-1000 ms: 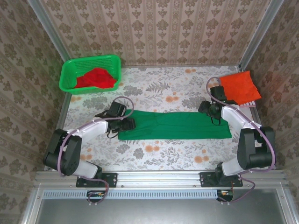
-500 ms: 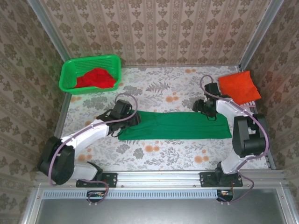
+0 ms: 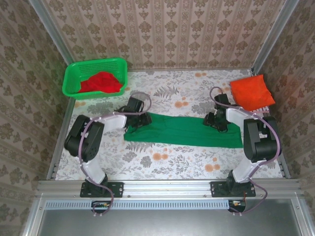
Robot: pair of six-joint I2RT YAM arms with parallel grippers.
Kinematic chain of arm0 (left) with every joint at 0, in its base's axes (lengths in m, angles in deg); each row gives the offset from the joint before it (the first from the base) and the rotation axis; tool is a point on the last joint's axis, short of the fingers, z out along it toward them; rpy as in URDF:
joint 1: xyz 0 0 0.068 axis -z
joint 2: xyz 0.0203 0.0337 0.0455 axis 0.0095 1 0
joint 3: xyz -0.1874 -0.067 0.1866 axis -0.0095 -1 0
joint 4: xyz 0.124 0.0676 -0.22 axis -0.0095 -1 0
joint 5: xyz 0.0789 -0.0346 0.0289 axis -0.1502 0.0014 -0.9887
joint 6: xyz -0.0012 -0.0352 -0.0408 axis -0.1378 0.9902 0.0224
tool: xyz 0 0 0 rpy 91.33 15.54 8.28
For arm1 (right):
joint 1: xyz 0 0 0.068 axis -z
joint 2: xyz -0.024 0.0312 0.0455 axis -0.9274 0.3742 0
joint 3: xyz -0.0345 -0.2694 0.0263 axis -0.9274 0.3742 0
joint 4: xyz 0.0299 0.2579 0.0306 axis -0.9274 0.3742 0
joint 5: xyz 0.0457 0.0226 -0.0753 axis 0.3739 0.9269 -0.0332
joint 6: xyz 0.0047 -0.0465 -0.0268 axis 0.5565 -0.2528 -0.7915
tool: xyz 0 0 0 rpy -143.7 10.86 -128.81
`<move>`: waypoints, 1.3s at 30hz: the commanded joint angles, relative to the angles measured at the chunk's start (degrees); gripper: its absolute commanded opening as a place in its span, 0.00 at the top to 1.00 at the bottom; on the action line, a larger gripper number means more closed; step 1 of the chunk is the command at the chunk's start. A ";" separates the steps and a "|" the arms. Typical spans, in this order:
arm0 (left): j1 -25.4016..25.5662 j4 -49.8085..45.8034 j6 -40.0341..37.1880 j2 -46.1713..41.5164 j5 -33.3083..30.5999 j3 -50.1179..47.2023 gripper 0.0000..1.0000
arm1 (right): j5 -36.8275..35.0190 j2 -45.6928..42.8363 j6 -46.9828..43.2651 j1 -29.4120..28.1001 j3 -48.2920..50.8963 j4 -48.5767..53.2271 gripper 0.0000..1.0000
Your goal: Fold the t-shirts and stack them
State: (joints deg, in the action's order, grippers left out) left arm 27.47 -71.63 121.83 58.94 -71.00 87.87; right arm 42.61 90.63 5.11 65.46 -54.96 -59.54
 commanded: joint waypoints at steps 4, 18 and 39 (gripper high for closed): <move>-4.57 -5.92 -9.61 15.74 6.26 20.83 0.60 | -0.41 -1.47 2.32 1.43 4.84 4.31 0.41; -6.17 -25.96 -15.40 44.24 11.18 68.10 0.48 | 6.28 -7.57 1.62 -1.02 10.48 3.00 0.48; -0.60 2.12 -13.24 1.06 -2.47 25.21 0.00 | -1.90 -3.83 -10.27 -8.17 -10.82 -5.91 0.00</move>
State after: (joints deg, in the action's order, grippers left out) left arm 25.06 -78.08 107.40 66.32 -67.28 120.29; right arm 40.86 82.17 -1.90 59.21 -61.12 -63.21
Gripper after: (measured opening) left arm 0.997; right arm 0.997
